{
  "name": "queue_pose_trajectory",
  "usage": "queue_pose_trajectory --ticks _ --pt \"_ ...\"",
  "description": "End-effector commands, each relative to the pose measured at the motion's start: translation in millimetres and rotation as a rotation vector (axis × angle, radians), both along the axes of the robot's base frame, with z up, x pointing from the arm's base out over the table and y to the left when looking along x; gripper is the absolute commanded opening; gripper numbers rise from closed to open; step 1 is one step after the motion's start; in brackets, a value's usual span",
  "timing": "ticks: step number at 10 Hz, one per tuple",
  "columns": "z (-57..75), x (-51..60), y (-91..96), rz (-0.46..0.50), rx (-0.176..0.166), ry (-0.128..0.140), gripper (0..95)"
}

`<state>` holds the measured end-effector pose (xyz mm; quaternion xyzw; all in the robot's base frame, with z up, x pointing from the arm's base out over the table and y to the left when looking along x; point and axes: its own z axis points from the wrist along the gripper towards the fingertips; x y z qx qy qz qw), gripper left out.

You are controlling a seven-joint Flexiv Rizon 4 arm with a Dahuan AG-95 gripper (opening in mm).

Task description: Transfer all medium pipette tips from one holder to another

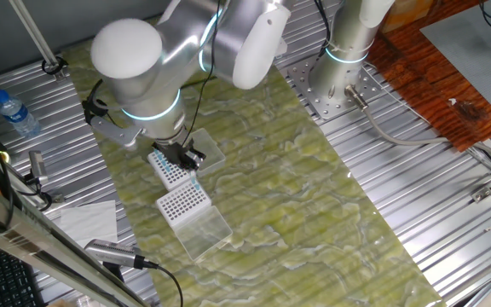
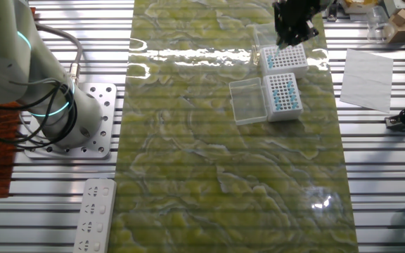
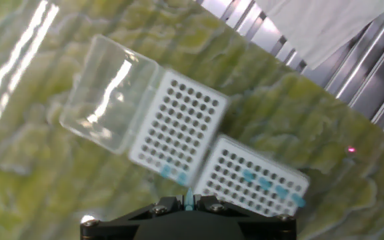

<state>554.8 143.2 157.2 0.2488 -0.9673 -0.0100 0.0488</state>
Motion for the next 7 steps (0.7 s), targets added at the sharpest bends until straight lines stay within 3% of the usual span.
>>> queue_pose_trajectory --ticks 1,7 --pt "-1.6 -2.3 16.3 -0.106 0.016 0.027 0.0" --pt "-10.7 -4.8 31.9 -0.171 0.022 0.032 0.0"
